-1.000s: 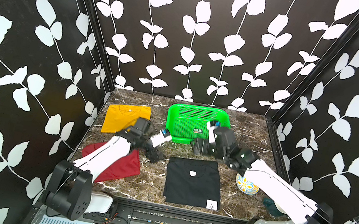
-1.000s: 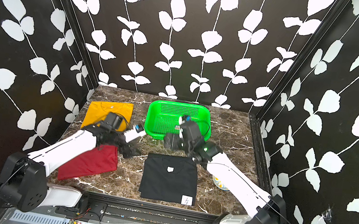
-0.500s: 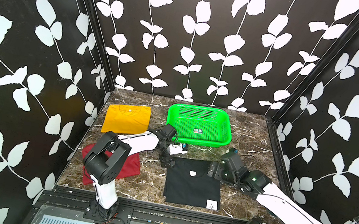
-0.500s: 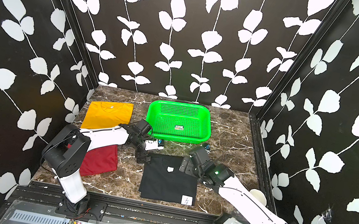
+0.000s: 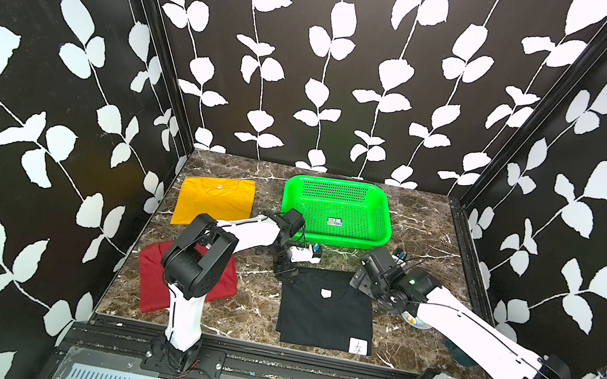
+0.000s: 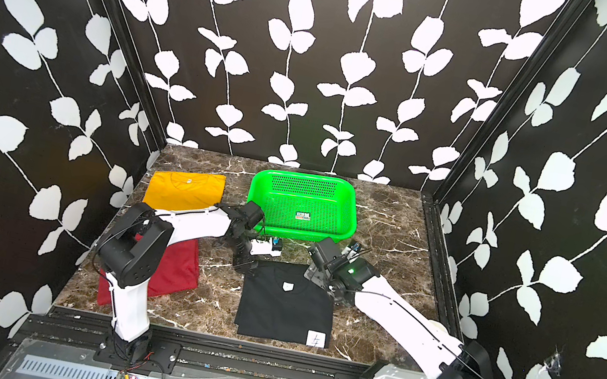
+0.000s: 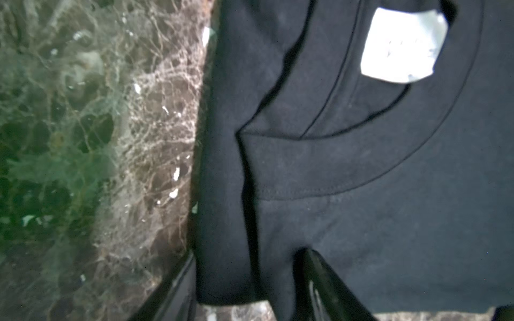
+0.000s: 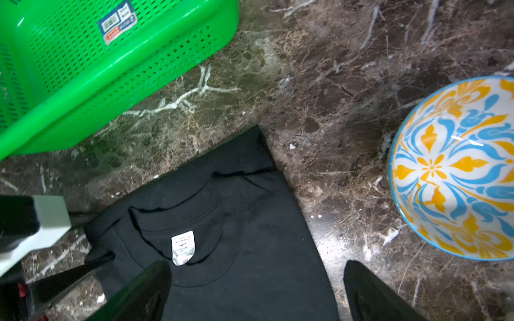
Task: Put the folded t-shirts into the basket
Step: Pick up the T-shirt from the center of the board.
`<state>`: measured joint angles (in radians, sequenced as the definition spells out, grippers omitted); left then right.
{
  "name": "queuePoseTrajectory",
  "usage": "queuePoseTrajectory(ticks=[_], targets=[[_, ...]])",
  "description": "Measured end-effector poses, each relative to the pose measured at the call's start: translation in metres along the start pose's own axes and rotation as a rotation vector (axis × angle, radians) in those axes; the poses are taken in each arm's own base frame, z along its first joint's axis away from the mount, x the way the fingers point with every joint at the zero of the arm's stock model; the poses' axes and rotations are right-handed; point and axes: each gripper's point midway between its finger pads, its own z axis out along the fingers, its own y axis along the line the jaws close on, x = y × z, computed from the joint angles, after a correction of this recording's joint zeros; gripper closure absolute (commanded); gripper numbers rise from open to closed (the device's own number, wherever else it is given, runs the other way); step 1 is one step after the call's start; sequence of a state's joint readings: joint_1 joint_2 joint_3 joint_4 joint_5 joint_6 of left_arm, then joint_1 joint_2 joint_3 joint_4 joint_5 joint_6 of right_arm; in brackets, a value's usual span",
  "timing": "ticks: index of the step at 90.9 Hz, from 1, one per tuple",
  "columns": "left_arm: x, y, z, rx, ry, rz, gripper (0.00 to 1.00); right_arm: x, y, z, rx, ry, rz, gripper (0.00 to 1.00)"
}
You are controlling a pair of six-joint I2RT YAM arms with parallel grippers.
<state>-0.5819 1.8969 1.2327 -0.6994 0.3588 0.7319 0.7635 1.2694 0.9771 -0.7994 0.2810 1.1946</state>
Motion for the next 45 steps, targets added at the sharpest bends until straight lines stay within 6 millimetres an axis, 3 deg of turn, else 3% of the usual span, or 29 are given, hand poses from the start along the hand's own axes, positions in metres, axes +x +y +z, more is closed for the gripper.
queuePoseTrajectory(ticks=[12,31,45], targets=[[-0.001,-0.004,0.003,0.046,0.014,-0.019,1.00,0.000,-0.001,0.004,0.014,0.011,0.078,0.01],[-0.005,-0.013,-0.007,0.028,-0.010,0.005,1.00,0.008,0.001,0.024,-0.008,0.107,0.232,0.02],[-0.017,-0.047,-0.031,-0.115,-0.060,0.192,1.00,0.021,0.020,0.043,-0.048,0.232,0.300,0.02]])
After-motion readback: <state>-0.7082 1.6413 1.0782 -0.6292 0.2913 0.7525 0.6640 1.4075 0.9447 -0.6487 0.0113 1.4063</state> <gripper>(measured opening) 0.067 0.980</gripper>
